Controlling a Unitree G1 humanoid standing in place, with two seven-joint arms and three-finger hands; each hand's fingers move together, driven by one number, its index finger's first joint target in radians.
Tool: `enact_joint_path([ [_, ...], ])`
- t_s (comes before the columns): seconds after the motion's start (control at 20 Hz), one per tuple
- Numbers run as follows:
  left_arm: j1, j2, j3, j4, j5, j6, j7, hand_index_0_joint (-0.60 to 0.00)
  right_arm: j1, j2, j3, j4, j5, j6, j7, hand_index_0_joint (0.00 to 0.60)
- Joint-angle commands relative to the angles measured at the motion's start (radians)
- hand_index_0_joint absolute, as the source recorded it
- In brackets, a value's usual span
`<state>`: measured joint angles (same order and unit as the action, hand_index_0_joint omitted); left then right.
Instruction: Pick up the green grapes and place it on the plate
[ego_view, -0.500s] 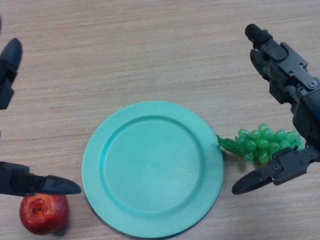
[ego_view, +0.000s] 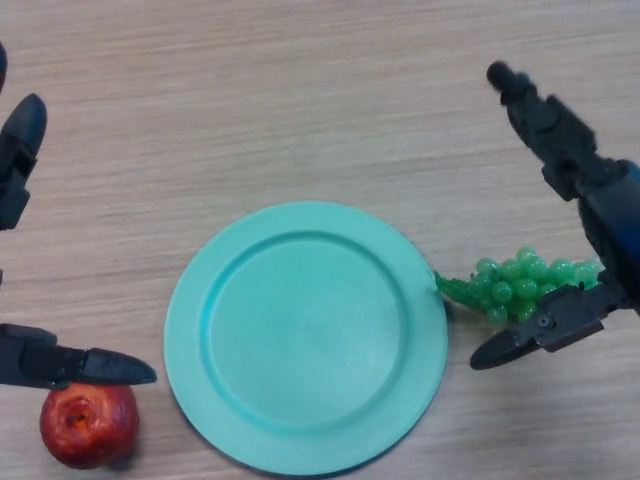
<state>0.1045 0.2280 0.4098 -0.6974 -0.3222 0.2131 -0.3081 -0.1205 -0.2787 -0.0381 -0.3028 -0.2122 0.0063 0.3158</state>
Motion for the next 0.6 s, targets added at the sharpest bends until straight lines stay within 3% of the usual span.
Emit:
enact_joint_path([
  [0.05,-0.006,0.031,0.055,-0.034,-0.002,-0.159,0.021,0.0,-0.071,-0.057,-0.075,0.095,-0.009,-0.24,-0.021,0.0],
  [0.4,-0.006,0.03,0.067,-0.085,-0.043,-0.095,0.039,0.0,-0.187,-0.114,-0.044,0.577,-0.193,-0.489,-0.063,0.0],
  [0.5,-0.004,0.027,0.067,-0.086,-0.044,-0.099,0.041,0.0,-0.204,-0.122,-0.035,0.626,-0.257,-0.518,-0.091,0.199],
  [0.55,-0.002,0.025,0.067,-0.088,-0.044,-0.1,0.043,0.0,-0.225,-0.129,-0.029,0.666,-0.319,-0.536,-0.127,0.35],
  [0.6,0.002,0.023,0.067,-0.091,-0.044,-0.099,0.043,0.0,-0.244,-0.139,-0.024,0.703,-0.387,-0.551,-0.174,0.45],
])
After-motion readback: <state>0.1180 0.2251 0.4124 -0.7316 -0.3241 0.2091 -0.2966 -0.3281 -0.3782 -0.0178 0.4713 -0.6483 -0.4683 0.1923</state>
